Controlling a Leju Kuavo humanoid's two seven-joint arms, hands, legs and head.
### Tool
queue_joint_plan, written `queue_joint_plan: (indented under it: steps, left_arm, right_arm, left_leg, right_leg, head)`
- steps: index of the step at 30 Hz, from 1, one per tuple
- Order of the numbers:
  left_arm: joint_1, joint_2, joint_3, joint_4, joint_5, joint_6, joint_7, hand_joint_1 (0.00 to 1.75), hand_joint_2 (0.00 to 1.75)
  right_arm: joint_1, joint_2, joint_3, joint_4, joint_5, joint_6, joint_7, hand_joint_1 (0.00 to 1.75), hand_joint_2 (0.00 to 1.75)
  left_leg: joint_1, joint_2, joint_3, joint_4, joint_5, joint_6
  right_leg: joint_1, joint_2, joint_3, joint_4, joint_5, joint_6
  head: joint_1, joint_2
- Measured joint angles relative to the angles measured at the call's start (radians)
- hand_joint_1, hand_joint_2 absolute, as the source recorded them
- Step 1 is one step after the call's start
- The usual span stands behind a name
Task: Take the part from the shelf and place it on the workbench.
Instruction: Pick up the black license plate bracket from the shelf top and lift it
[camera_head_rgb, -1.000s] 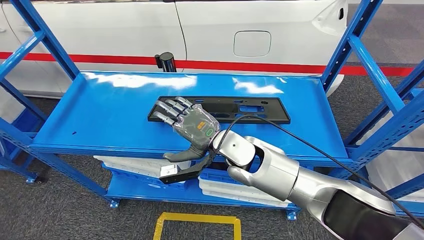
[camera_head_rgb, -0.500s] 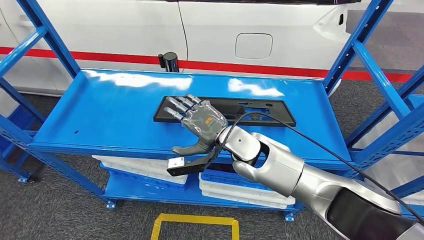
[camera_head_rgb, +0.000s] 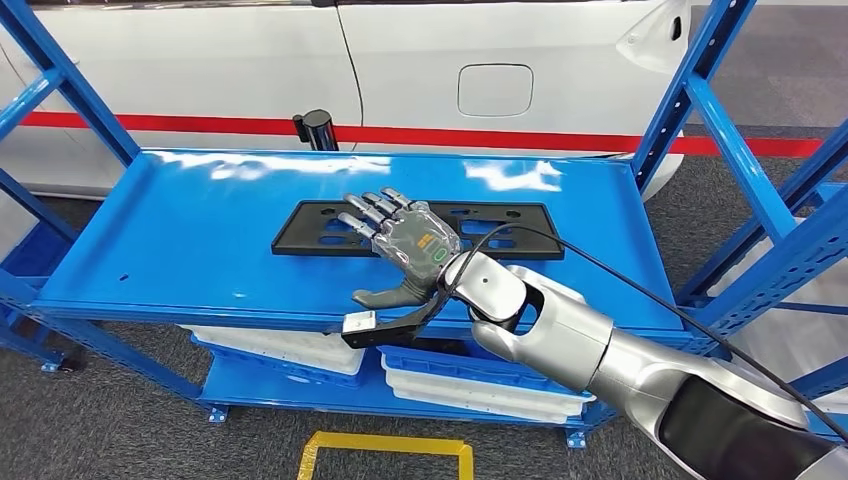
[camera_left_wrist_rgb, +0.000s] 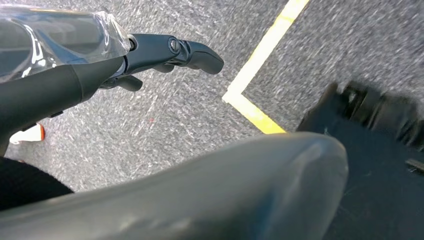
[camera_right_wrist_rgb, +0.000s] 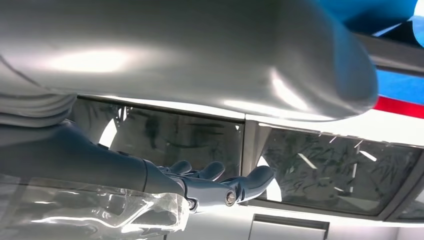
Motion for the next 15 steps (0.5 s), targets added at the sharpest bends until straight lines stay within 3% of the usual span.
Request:
queue_joint_plan:
  steps: [2, 3, 4, 6, 8, 12, 13, 15]
  left_arm:
    - [-0.005, 0.0, -0.001, 0.0, 0.0, 0.0, 0.0, 0.0, 0.0]
    - [-0.006, 0.0, -0.001, 0.0, 0.001, 0.0, 0.0, 0.0, 0.0]
    - [-0.006, 0.0, -0.002, 0.0, 0.001, 0.0, 0.0, 0.0, 0.0]
    - [-0.003, 0.0, -0.003, 0.0, 0.002, 0.0, 0.0, 0.0, 0.0]
    - [0.001, 0.001, -0.005, 0.0, 0.002, 0.0, 0.0, 0.0, 0.0]
    - [0.004, 0.0, -0.008, 0.0, 0.002, 0.0, 0.0, 0.0, 0.0]
    - [0.004, -0.001, -0.009, 0.0, 0.003, 0.0, 0.0, 0.0, 0.0]
    - [0.004, -0.002, -0.01, 0.0, 0.003, 0.0, 0.001, 0.0, 0.0]
  right_arm:
    - [0.002, 0.0, 0.001, 0.001, 0.0, 0.0, 0.0, 0.0, 0.0]
    - [0.003, 0.0, 0.002, 0.001, 0.0, 0.0, 0.0, 0.0, 0.0]
    - [0.004, 0.0, 0.002, 0.001, 0.0, 0.0, 0.0, 0.0, 0.0]
    - [0.004, 0.0, 0.002, 0.001, 0.0, 0.0, 0.0, 0.0, 0.0]
    - [0.003, 0.0, 0.001, 0.001, 0.0, 0.0, 0.0, 0.0, 0.0]
    - [0.002, -0.001, 0.0, 0.001, 0.0, 0.0, 0.0, 0.0, 0.0]
    - [0.0, -0.001, 0.0, 0.001, 0.0, 0.0, 0.0, 0.0, 0.0]
    - [0.0, -0.002, -0.001, 0.001, 0.0, 0.0, 0.0, 0.0, 0.0]
  left_leg:
    - [-0.005, 0.0, -0.07, 0.124, -0.036, 0.002]
    - [-0.009, 0.0, -0.08, 0.135, -0.027, 0.007]
    - [-0.013, 0.0, -0.07, 0.104, -0.001, 0.014]
    - [-0.025, 0.0, -0.008, -0.039, 0.071, 0.034]
    - [-0.034, 0.001, 0.04, -0.143, 0.109, 0.048]
    - [-0.034, 0.001, 0.055, -0.169, 0.114, 0.061]
    - [-0.03, 0.002, 0.058, -0.174, 0.116, 0.066]
    - [-0.028, 0.004, 0.062, -0.177, 0.116, 0.072]
  right_leg:
    - [0.007, -0.001, 0.002, 0.0, -0.002, -0.004]
    - [0.01, -0.001, 0.004, 0.0, -0.004, -0.006]
    - [0.014, -0.001, 0.008, 0.0, -0.006, -0.007]
    - [0.018, 0.001, 0.015, 0.0, -0.01, -0.008]
    - [0.023, 0.004, 0.018, 0.0, -0.015, -0.004]
    - [0.024, 0.003, 0.018, 0.007, -0.026, 0.013]
    - [0.024, 0.002, 0.009, 0.03, -0.042, 0.017]
    - [0.022, -0.001, -0.044, 0.141, -0.1, 0.026]
  head:
    - [0.0, 0.0]
    - [0.0, 0.0]
    - [0.0, 0.0]
    - [0.0, 0.0]
    - [0.001, 0.0]
    - [0.002, 0.0]
    - [0.003, 0.0]
    - [0.004, 0.0]
